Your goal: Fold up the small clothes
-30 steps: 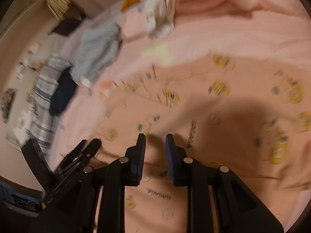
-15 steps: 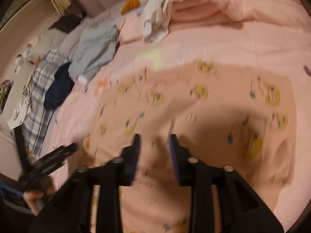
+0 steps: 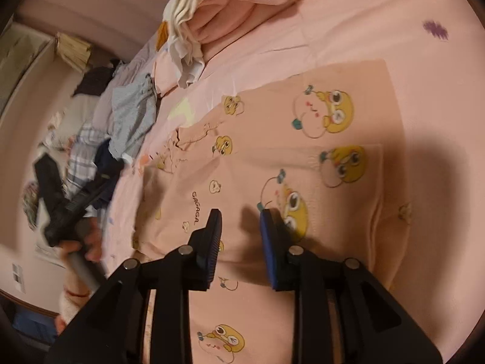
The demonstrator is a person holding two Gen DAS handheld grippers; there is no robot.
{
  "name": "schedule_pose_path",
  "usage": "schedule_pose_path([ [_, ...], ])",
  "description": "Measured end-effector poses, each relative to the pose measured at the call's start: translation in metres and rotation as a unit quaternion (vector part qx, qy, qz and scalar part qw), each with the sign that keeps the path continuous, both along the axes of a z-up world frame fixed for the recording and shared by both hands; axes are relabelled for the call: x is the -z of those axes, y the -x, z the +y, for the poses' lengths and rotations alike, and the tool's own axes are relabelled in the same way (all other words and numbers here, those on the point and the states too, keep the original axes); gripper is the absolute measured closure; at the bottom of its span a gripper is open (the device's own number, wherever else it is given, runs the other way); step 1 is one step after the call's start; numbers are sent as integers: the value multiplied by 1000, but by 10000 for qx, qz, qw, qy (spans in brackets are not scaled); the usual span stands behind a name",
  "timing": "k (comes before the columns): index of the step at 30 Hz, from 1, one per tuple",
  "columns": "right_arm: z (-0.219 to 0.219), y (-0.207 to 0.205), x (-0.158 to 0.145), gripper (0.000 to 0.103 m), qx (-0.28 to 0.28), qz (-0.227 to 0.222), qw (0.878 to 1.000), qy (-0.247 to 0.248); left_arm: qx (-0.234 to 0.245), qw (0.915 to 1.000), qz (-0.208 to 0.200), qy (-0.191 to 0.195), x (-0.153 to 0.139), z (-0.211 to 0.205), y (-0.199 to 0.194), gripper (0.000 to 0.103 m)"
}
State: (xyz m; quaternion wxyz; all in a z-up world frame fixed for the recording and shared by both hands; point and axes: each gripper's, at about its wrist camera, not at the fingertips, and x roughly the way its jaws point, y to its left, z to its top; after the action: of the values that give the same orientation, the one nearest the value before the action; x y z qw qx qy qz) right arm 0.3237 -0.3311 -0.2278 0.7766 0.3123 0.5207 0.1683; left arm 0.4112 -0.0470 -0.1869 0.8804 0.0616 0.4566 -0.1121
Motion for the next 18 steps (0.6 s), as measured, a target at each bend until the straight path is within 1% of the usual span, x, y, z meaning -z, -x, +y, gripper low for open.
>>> schedule_pose_path([
  [1,-3,0,3,75,47,61,9998,-171,350,9988,87,-319,9,-16,0,20],
  [2,-3,-3,4,74,33,85,9997,-224,684,9960,125,-568,17,-30,2,20],
  [3,-3,-3,4,74,0,86,9998,-203,1005,9909,167,-881,27,-45,6,20],
  [4,-4,-2,3,74,-42,81,9998,-159,1222,9854,216,-1162,37,-55,8,20],
  [5,-2,-3,2,74,-97,73,9999,-94,1336,9809,207,-1397,45,-62,10,20],
  [6,-1,-3,1,74,-139,55,9999,-26,1339,9802,63,-1456,47,-66,10,20],
  [7,0,-3,0,74,-162,44,9999,19,1274,9822,29,-1377,45,-64,10,25],
  [8,0,-2,-1,74,-177,30,9998,53,1199,9856,86,-1186,43,-61,8,56],
  [9,0,-2,-1,74,-176,29,9998,58,1109,9898,252,-861,40,-55,6,78],
  [10,0,-3,0,74,-167,36,9998,45,972,9907,297,-905,40,-52,5,95],
  [11,-1,-4,1,74,-151,49,9999,22,878,9888,233,-1182,40,-52,5,96],
  [12,-3,-4,2,74,-126,64,9999,-16,828,9839,130,-1578,43,-53,6,98],
  [13,-4,-4,2,74,-104,76,9999,-41,640,9704,-53,-2329,50,-53,6,101],
  [14,-4,-4,2,74,-81,88,9999,-61,508,9637,-116,-2617,54,-49,5,101],
  [15,-4,-5,3,74,-73,96,9999,-69,383,9625,-81,-2686,57,-39,4,101],
  [16,-3,-4,2,74,-86,93,9999,-59,214,9668,9,-2548,58,-26,1,101],
  [17,-3,-5,2,74,-97,88,9999,-45,39,9713,16,-2377,56,-16,-2,101],
  [18,-2,-4,2,74,-107,83,9999,-20,-246,9734,-24,-2277,53,-5,-6,101],
])
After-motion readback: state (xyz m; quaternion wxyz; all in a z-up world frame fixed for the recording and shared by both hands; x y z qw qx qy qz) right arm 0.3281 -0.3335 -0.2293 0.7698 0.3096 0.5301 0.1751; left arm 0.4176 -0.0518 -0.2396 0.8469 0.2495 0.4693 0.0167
